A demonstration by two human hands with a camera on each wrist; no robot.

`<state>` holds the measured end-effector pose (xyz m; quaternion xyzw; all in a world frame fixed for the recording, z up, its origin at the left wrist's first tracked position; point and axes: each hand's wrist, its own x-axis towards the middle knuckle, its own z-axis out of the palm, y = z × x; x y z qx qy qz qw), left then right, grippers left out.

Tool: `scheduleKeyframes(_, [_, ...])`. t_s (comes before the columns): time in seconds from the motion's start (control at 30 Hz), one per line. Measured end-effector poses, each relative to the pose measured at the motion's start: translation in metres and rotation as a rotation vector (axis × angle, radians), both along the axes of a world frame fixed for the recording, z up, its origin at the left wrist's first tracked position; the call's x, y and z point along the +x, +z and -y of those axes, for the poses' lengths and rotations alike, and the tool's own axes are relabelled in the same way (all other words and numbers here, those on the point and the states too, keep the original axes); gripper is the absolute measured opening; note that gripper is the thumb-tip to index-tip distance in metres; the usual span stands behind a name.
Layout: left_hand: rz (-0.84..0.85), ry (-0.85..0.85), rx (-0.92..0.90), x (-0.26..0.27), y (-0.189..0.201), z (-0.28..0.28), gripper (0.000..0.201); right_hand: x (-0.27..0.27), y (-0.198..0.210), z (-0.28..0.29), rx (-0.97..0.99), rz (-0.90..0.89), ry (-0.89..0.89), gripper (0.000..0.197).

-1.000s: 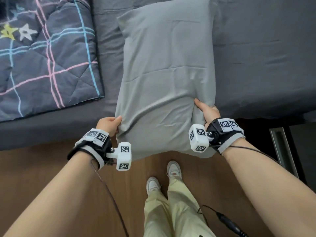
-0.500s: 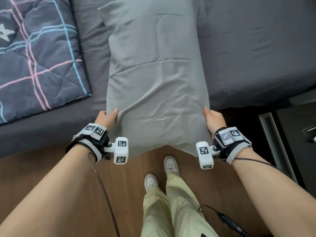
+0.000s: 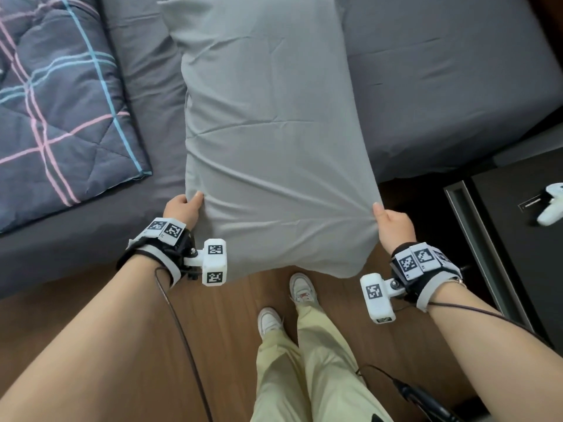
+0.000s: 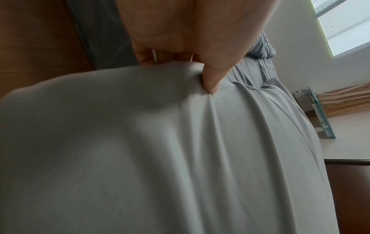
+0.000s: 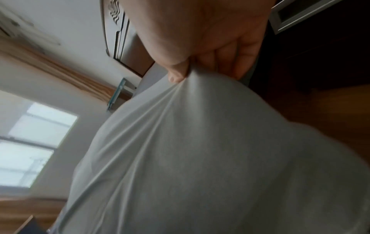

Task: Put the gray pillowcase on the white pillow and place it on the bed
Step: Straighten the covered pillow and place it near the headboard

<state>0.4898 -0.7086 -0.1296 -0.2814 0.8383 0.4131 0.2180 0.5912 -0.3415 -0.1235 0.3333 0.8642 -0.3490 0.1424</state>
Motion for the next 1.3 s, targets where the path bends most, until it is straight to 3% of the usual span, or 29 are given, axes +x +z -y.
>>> scheduleKeyframes(0.43, [0.233,-0.026,0.050,0.018,-0.020,0.035,0.026,-0.026,-0.001,0.029,-0.180,0.264,0.021,0.041])
scheduleKeyframes(0.53, [0.296,-0.117,-0.010,0.006,-0.012,0.033,0.025,-0.042,0.008,0.027,-0.169,0.269,-0.048,0.063])
scheduleKeyframes(0.6, [0.250,-0.144,-0.111,-0.008,-0.003,0.029,0.021,-0.061,0.013,0.023,-0.123,0.196,-0.072,0.070])
scheduleKeyframes(0.67, [0.119,-0.069,-0.150,-0.027,0.007,0.024,0.036,-0.086,0.018,0.019,-0.086,0.097,-0.071,0.066])
scheduleKeyframes(0.8, [-0.098,-0.016,-0.069,-0.078,0.025,0.003,0.044,-0.138,0.022,0.020,-0.118,0.012,-0.030,0.061])
scheduleKeyframes(0.9, [-0.114,0.016,-0.010,-0.118,0.024,-0.011,0.048,-0.173,0.015,0.023,-0.272,0.060,-0.082,0.077])
scheduleKeyframes(1.0, [-0.033,0.052,0.078,-0.156,0.013,-0.016,0.063,-0.210,0.004,0.022,-0.562,0.108,-0.172,0.092])
scheduleKeyframes(1.03, [0.012,0.054,0.105,-0.166,0.005,-0.015,0.070,-0.220,0.010,0.025,-0.651,0.133,-0.195,0.089])
scheduleKeyframes(1.1, [0.083,0.047,0.163,-0.188,-0.020,-0.010,0.078,-0.244,0.018,0.024,-0.809,0.210,-0.225,0.061])
scheduleKeyframes(1.17, [0.124,0.032,0.226,-0.189,-0.019,-0.013,0.068,-0.256,0.021,0.024,-0.903,0.285,-0.246,0.046])
scheduleKeyframes(1.23, [0.113,0.077,0.319,-0.190,0.001,-0.026,0.037,-0.271,0.025,0.026,-0.857,0.364,-0.233,0.048])
scheduleKeyframes(1.3, [0.082,0.122,0.447,-0.191,0.008,-0.035,0.014,-0.281,0.032,0.032,-0.787,0.327,-0.244,0.049])
